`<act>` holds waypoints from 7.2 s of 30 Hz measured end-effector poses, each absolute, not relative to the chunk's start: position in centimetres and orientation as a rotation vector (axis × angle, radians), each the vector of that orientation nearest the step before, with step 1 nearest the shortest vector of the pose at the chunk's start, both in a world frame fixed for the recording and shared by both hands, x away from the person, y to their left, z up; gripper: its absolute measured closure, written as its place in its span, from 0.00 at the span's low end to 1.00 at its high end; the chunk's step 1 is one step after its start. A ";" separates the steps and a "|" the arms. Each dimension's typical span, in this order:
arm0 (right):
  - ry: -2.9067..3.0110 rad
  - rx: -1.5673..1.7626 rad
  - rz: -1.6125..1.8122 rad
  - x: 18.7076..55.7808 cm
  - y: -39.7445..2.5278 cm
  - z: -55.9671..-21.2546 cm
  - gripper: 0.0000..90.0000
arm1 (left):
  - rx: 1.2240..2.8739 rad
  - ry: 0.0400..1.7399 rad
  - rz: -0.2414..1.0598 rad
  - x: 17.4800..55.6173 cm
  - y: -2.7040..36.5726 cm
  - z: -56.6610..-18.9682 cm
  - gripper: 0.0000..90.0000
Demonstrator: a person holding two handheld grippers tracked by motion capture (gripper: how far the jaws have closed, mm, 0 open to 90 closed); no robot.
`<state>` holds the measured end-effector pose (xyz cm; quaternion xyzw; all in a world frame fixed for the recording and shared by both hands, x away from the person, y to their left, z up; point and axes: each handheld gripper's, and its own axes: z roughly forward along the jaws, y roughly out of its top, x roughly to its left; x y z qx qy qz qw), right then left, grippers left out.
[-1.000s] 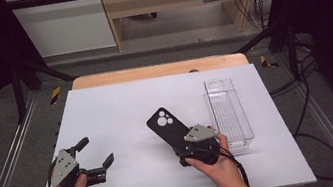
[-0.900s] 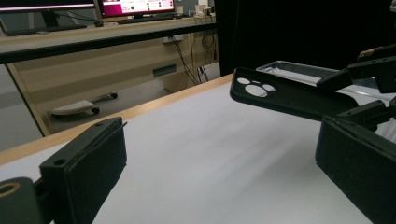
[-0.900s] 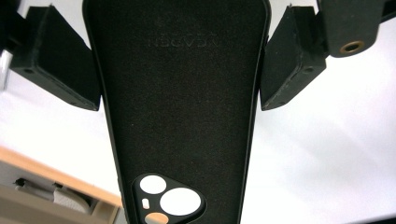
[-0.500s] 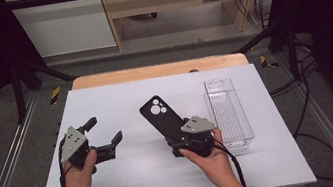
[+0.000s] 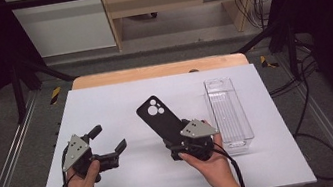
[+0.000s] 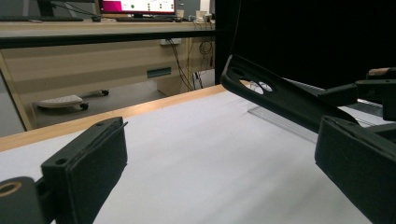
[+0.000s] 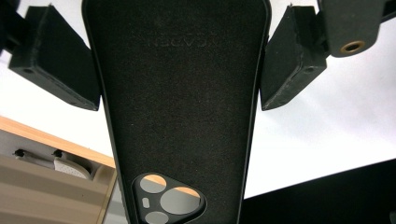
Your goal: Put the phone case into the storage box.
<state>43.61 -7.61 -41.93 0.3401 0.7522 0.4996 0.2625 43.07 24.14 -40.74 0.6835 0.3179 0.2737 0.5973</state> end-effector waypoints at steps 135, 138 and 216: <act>2.229 0.845 1.349 41.2 -1.4 -45.3 0.08 | 1.439 0.793 0.436 41.1 21.8 -40.8 0.90; 2.225 0.848 1.350 41.2 -1.5 -45.3 0.08 | 1.445 0.778 0.452 41.0 21.8 -40.5 0.89; 2.042 0.852 1.461 40.5 -1.5 -41.8 0.04 | 1.422 0.778 0.572 40.2 21.6 -40.1 0.89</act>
